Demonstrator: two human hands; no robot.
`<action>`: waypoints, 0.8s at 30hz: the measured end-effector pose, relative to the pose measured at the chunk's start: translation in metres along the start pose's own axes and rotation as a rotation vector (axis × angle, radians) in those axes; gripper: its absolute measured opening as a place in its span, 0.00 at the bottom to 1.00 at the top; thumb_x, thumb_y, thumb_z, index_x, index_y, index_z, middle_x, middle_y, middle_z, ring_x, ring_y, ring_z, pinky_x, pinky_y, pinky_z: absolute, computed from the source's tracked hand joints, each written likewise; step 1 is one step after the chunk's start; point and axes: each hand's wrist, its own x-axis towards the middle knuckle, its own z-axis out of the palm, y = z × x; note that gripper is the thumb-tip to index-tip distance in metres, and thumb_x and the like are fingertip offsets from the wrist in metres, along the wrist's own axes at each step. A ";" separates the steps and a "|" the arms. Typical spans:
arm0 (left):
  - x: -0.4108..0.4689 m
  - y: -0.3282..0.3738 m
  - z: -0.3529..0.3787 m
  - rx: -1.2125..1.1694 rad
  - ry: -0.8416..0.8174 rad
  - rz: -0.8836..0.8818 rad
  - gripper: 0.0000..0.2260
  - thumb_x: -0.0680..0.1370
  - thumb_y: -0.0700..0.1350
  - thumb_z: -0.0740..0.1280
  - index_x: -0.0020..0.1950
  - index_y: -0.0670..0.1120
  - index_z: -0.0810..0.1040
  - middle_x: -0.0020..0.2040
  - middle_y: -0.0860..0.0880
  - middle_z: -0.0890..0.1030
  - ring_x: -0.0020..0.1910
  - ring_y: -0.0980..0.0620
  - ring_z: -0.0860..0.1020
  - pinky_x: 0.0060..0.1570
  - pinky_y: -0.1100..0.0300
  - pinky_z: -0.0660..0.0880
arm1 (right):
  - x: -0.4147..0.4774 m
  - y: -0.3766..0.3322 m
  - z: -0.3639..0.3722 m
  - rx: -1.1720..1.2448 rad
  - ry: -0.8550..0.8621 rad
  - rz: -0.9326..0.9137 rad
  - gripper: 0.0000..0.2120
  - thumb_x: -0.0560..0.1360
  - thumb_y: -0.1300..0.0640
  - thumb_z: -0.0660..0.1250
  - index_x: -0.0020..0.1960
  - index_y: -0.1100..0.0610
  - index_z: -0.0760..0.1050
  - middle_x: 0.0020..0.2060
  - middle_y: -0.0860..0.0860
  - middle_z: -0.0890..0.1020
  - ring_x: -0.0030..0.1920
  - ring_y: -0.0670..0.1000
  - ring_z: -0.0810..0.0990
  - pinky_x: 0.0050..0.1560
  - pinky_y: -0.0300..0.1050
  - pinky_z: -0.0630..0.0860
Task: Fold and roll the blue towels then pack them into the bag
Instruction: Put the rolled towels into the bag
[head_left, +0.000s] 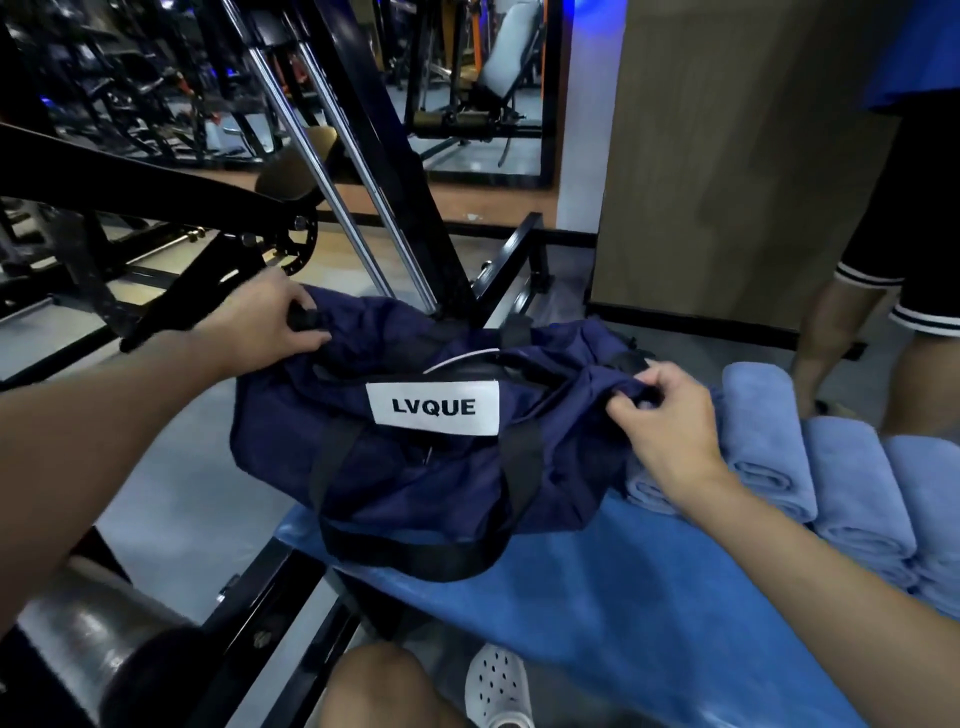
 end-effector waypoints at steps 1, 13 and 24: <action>-0.001 0.003 -0.011 -0.010 0.041 -0.014 0.13 0.70 0.48 0.79 0.46 0.42 0.81 0.48 0.44 0.74 0.48 0.42 0.77 0.53 0.52 0.74 | 0.000 -0.009 -0.005 0.016 0.017 -0.027 0.05 0.70 0.66 0.69 0.39 0.62 0.74 0.33 0.50 0.76 0.32 0.43 0.70 0.34 0.34 0.68; -0.033 0.145 -0.065 -0.226 0.230 0.097 0.12 0.69 0.43 0.79 0.49 0.46 0.81 0.53 0.41 0.76 0.53 0.44 0.77 0.55 0.56 0.70 | -0.033 -0.051 -0.189 -0.028 0.195 -0.202 0.08 0.71 0.72 0.68 0.44 0.60 0.76 0.51 0.55 0.81 0.37 0.32 0.76 0.40 0.26 0.71; -0.056 0.382 -0.026 -0.583 0.112 0.317 0.17 0.67 0.53 0.80 0.51 0.48 0.83 0.49 0.49 0.81 0.50 0.53 0.78 0.51 0.63 0.69 | -0.095 -0.016 -0.434 -0.216 0.520 -0.032 0.13 0.74 0.64 0.70 0.45 0.46 0.75 0.52 0.53 0.82 0.44 0.37 0.80 0.49 0.34 0.78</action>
